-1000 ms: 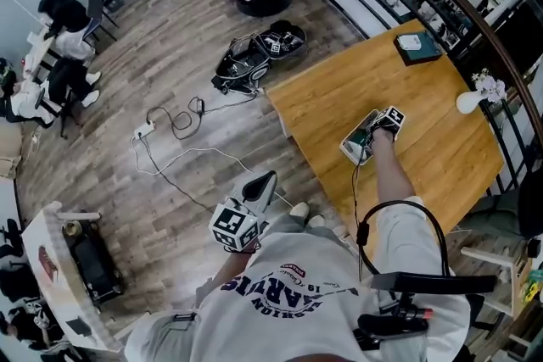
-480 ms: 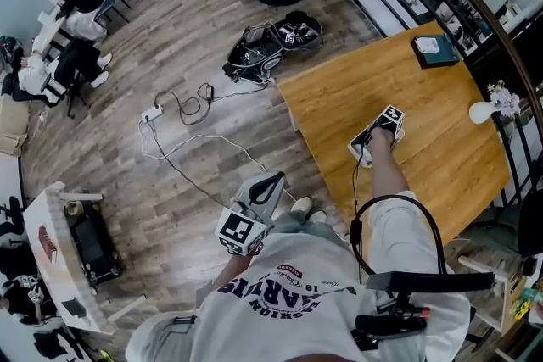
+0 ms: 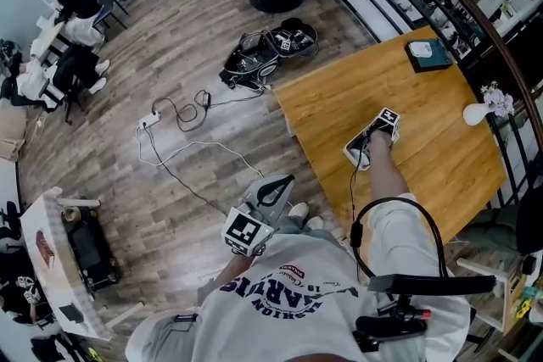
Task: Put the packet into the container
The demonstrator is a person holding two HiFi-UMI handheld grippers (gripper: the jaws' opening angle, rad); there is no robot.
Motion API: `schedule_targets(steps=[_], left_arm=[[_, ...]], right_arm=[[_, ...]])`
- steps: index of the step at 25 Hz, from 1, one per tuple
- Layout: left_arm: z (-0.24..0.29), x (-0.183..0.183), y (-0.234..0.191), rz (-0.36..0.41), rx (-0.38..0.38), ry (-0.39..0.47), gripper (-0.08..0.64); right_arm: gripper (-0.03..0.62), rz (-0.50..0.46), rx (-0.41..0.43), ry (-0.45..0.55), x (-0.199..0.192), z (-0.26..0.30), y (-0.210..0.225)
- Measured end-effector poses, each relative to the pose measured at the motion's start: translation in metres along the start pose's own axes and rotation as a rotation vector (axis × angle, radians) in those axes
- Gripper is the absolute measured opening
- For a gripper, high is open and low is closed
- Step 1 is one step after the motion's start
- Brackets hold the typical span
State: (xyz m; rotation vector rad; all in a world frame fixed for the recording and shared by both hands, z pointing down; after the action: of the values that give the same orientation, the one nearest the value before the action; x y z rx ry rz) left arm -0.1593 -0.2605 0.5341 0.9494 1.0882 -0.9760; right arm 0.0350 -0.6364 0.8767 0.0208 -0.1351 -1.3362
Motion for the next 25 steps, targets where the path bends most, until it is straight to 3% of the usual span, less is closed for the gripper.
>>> schedule_targets(steps=[8, 12, 18, 25], left_arm=[[0.008, -0.001, 0.001, 0.009, -0.033, 0.025, 0.000], [0.016, 0.006, 0.002, 0.057, -0.089, 0.046, 0.000], [0.042, 0.015, 0.009, 0.098, -0.188, 0.093, 0.000], [0.071, 0.043, 0.017, 0.088, -0.283, 0.135, 0.000]], right_arm=[[0.418, -0.018, 0.090, -0.016, -0.004, -0.030, -0.005], [0.429, -0.058, 0.147, 0.017, 0.000, -0.062, -0.015], [0.430, -0.078, 0.347, 0.106, 0.002, -0.128, -0.020], [0.430, -0.227, 0.572, 0.267, -0.036, -0.252, -0.013]])
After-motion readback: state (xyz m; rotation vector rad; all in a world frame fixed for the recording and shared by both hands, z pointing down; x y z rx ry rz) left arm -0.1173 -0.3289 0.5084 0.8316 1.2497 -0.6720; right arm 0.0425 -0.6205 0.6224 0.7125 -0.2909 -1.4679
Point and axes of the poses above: the fingertips, and each gripper's own axes: z forward along the fingers, y to its right, x out of its top, the point moved 6 cm from there along -z, backward along the fingers, and after that the axes turned 12 degrees about z, right-handed, at the moved point
